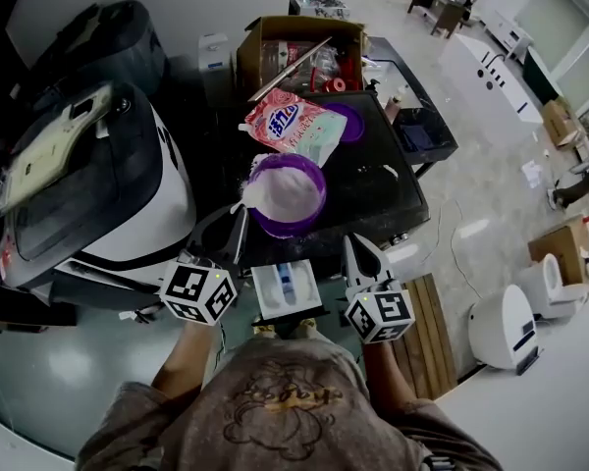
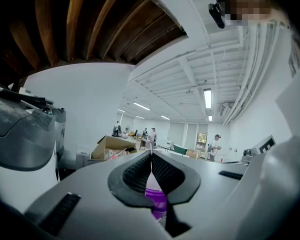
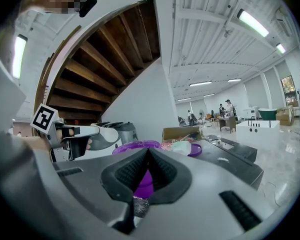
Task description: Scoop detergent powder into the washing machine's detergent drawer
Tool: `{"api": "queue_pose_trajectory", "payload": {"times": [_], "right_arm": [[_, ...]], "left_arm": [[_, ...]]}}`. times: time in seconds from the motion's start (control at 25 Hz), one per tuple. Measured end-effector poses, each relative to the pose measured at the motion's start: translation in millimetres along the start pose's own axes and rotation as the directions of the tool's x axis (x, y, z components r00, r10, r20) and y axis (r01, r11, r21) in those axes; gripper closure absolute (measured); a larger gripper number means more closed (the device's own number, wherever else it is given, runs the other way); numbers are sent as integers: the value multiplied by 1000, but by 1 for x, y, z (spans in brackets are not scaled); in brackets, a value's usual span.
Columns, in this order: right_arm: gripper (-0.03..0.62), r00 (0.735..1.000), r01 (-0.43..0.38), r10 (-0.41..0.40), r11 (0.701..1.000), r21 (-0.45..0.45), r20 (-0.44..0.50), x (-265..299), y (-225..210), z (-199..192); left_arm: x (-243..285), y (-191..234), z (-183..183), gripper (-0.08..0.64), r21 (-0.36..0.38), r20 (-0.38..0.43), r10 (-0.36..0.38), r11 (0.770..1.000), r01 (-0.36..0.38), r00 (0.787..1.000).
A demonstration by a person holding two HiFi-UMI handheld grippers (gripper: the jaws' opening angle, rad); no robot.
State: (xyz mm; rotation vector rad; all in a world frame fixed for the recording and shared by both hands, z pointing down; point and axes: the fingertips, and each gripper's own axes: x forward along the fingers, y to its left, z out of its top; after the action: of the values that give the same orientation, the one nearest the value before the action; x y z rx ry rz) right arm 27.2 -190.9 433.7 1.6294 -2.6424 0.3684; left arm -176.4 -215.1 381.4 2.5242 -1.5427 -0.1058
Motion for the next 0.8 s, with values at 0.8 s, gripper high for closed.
{"api": "queue_pose_trajectory", "payload": {"times": [0.8], "right_arm": [[589, 998, -58, 59, 998, 32, -8, 18, -28, -5]], "left_arm": [[84, -11, -11, 535, 243, -262, -86, 958, 152, 961]]}}
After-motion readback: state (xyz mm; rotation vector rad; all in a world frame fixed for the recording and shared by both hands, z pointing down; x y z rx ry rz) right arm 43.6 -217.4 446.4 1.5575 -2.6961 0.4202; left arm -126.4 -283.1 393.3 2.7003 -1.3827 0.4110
